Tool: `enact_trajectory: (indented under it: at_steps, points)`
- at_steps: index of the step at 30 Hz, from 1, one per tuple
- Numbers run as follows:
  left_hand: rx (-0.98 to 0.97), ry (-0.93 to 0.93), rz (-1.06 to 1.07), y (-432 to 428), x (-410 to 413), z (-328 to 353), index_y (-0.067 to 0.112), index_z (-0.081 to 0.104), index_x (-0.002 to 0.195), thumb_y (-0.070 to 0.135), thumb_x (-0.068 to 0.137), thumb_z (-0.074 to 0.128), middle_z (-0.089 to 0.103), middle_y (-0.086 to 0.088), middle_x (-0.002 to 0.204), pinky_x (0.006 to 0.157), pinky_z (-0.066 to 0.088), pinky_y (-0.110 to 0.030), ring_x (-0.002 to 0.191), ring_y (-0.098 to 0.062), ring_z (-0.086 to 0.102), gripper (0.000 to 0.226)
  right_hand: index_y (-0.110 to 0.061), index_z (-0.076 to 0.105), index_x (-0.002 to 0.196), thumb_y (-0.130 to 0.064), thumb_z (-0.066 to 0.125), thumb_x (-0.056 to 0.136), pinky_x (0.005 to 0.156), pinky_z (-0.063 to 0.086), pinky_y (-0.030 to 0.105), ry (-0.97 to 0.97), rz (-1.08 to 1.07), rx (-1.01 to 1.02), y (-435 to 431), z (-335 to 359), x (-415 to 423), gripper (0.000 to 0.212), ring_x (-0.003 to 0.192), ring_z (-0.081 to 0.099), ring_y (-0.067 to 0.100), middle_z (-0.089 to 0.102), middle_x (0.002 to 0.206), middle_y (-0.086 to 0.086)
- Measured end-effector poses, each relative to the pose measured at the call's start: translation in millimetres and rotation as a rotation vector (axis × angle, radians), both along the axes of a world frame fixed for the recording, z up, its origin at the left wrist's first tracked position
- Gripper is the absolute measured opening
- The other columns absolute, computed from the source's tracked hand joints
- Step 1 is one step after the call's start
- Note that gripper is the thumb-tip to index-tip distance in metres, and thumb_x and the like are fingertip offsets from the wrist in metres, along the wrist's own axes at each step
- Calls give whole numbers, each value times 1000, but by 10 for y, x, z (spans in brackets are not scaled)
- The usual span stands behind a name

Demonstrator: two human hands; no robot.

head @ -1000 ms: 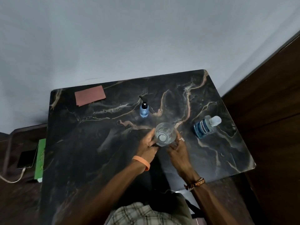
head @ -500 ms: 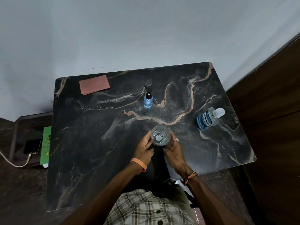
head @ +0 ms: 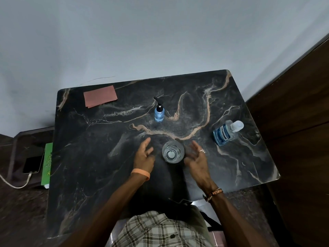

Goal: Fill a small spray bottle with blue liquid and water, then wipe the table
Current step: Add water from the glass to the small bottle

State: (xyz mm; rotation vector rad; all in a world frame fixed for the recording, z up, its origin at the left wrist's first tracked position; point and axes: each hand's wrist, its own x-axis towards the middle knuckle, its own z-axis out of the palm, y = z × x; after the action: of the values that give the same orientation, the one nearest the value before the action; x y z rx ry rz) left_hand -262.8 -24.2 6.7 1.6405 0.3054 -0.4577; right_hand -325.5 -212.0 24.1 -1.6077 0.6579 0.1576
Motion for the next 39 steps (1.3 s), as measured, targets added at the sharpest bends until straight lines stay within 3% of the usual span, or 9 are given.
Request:
enact_trajectory:
  at_steps: [5,9,11,13,16,19,21,29,39]
  points:
    - [94,-98,27,-3,539,176,17,44,141,-18,87,42,47,-1,144,88,52,-24,120,-14,53,64,-22,40,147,-17,65,88,93,50,28,-139,-59,-179,-152,190,382,64,121,54,12,50,143,-3]
    - [159,-167,-27,-165,947,246,14,42,143,-12,90,45,45,-3,147,77,42,0,117,-3,45,59,-18,34,150,-34,65,90,78,53,18,-151,73,-307,-104,265,868,70,112,58,2,49,144,-1]
    - [199,-160,-55,-265,1123,230,14,42,143,-8,90,47,45,-3,147,93,44,-13,121,-6,47,58,-12,32,151,-33,67,89,67,54,12,-147,158,-346,-30,248,1073,74,96,63,-9,57,128,-6]
    - [231,-135,-78,-354,1261,189,14,42,143,-6,91,48,46,-5,147,110,39,-32,129,-17,48,57,-5,30,150,-33,66,89,76,59,23,-120,262,-411,42,208,1262,76,97,67,6,61,127,9]
    - [268,-106,-63,-417,1381,97,14,42,143,-6,89,45,46,-7,147,106,31,-24,133,-22,45,58,-2,23,153,-32,69,86,107,45,44,-92,357,-451,121,112,1522,87,135,46,27,35,155,18]
    - [236,-90,-65,-430,1442,-2,11,44,142,-7,89,47,47,-10,146,105,27,-21,134,-23,44,56,-3,17,155,-25,71,86,116,35,45,-84,376,-446,177,5,1694,91,146,29,28,25,160,16]
    - [149,-39,-56,-408,1464,-75,6,48,138,-11,88,51,51,-11,142,114,33,-35,132,-24,47,53,-4,16,155,-23,69,87,117,32,42,-67,391,-447,198,-80,1767,89,147,27,27,23,161,14]
    - [72,-9,-38,-365,1414,-242,1,48,138,-24,80,40,55,-13,139,108,43,-43,128,-22,52,64,-13,56,133,-8,71,86,100,51,44,-79,386,-317,271,-208,1881,50,113,62,20,66,125,3]
    - [8,-12,12,-446,1334,-226,1,52,134,-25,82,42,58,-2,130,106,44,-36,126,-22,54,59,-16,46,114,-23,76,82,85,54,41,-60,290,-437,307,-267,1903,44,100,65,24,62,101,-2]
